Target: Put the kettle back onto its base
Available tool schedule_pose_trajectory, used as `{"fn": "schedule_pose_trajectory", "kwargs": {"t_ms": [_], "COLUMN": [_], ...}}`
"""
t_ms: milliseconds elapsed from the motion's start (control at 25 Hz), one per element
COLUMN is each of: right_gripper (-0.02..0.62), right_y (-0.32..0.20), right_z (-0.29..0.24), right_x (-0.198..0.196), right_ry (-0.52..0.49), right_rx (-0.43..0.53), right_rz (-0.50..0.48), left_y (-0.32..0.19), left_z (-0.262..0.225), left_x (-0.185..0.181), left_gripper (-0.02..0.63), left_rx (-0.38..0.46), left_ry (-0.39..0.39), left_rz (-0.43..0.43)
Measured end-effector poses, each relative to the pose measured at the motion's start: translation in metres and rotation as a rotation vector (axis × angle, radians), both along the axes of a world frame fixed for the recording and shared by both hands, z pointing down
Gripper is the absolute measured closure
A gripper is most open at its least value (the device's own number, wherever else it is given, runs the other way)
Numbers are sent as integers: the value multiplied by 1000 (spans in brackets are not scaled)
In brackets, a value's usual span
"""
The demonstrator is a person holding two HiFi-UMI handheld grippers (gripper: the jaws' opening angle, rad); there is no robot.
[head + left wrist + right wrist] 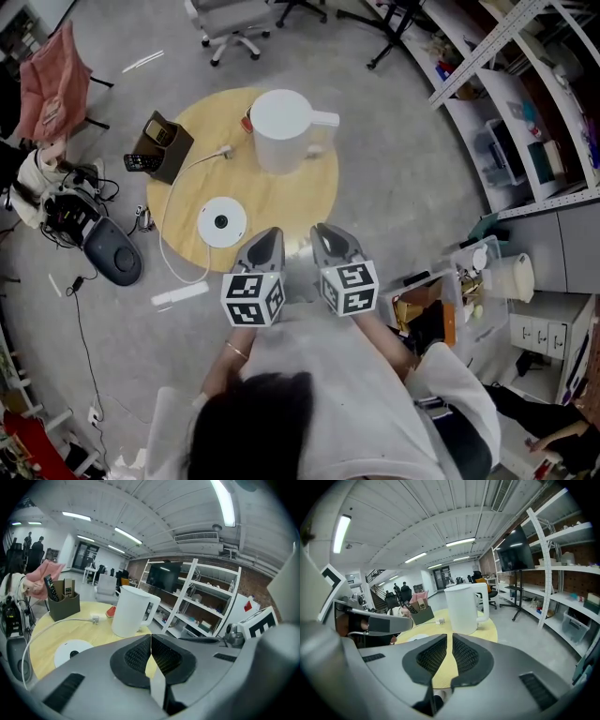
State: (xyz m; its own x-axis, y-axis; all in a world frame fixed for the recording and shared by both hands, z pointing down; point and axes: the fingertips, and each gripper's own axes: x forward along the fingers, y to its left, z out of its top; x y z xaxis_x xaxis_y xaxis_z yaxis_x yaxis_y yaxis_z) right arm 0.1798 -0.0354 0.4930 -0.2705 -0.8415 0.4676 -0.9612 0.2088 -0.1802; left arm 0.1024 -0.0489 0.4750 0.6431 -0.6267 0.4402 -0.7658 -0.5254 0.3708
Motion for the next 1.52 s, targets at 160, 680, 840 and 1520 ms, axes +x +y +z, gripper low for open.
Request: {"fn": "schedule_pose_trajectory", "kwargs": {"t_ms": [160, 680, 840, 1520], "right_gripper": [566, 475, 460, 371], "right_y": [-21, -79, -90, -133], "right_z": [-2, -12, -13, -19], "right_x": [5, 20, 26, 38], "right_ry": [18, 34, 53, 146], "right_rx": [0, 55, 59, 126], "right_rz": [59, 246, 299, 456], "left_y": [-19, -65, -75, -103], "left_z": [1, 8, 11, 23], "left_x": [-5, -27, -34, -61], "left_gripper": [580, 580, 580, 578], "left_rx": [-10, -36, -46, -64], "left_ry": [12, 28, 33, 51], "left_rz": [29, 143, 166, 275]}}
